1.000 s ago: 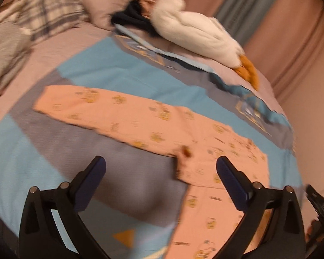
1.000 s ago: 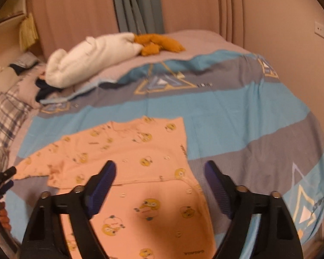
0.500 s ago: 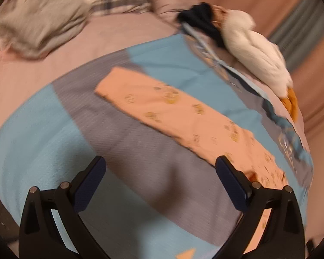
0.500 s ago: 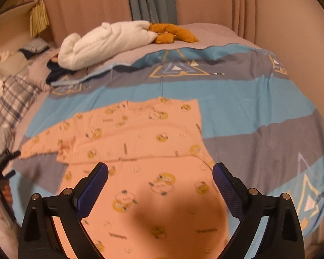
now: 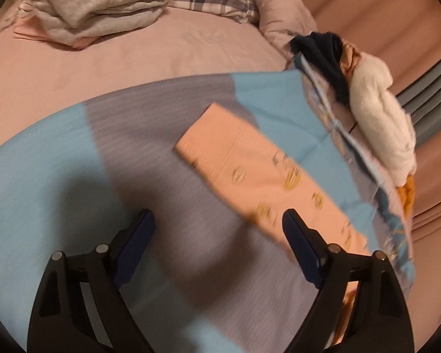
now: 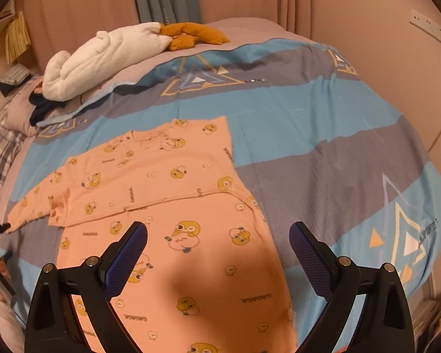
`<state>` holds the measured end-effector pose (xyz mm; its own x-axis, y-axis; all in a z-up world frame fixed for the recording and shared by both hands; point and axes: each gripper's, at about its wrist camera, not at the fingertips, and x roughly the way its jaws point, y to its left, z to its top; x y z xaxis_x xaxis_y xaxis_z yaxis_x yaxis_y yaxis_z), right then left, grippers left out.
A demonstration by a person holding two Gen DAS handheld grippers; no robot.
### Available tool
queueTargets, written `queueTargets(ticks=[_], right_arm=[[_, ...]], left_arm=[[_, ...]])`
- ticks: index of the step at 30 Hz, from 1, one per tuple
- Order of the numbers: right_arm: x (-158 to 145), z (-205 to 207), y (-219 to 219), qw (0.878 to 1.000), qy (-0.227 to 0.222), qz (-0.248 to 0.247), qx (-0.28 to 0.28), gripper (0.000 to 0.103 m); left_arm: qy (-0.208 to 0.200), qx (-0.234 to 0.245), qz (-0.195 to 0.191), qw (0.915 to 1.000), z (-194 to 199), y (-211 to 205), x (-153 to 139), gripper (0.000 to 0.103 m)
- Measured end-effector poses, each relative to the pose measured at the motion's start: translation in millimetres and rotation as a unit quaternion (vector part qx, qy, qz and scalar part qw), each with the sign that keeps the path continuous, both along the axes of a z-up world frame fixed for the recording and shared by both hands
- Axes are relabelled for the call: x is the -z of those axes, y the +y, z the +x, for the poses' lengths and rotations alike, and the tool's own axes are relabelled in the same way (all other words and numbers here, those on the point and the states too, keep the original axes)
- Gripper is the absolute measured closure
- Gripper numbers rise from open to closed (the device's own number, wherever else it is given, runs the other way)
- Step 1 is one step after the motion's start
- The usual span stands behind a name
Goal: Fold small clothes
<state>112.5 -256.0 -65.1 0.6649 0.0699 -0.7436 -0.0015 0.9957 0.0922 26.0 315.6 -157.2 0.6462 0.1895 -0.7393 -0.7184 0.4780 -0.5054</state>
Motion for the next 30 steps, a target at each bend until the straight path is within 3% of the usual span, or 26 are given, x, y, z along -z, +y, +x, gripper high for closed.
queueTargets(ticks=[2,5,7,8,9,14,20,30], right_arm=[[-1,1,1,1.000,0.003,-0.008,0.003,0.007],[-4,3,3,1.000,-0.001,-0.019,0.003,0.007],[-4,4,5,1.000,-0.001,-0.020,0.007,0.007],[-4,4,4,1.000,0.000,-0.017,0.004,0.007],[-4,4,6,1.000,0.002,-0.012,0.002,0.007],[-1,4,22,1.000,0.009,-0.018,-0.017,0.007],[-3,2,28,1.000,0.002,-0.022,-0.019,0.007],[-4,-4,21,1.000,-0.003,-0.007,-0.011,0.007]], left_arm=[[-0.004,-0.006,0.003,1.0000,7,6,1,0.022],[-0.008,-0.002,0.008,0.9999,12,9,1,0.042],[-0.013,0.004,0.004,0.9999,15,12,3,0.059],[-0.017,0.008,-0.004,0.9998,18,14,6,0.077],[-0.018,0.010,-0.012,0.9997,19,15,9,0.088],[-0.026,0.008,-0.007,0.9996,22,11,3,0.094],[-0.049,0.037,0.039,0.9974,29,-8,-35,0.095],[-0.099,0.123,0.101,0.9823,51,-69,-98,0.095]])
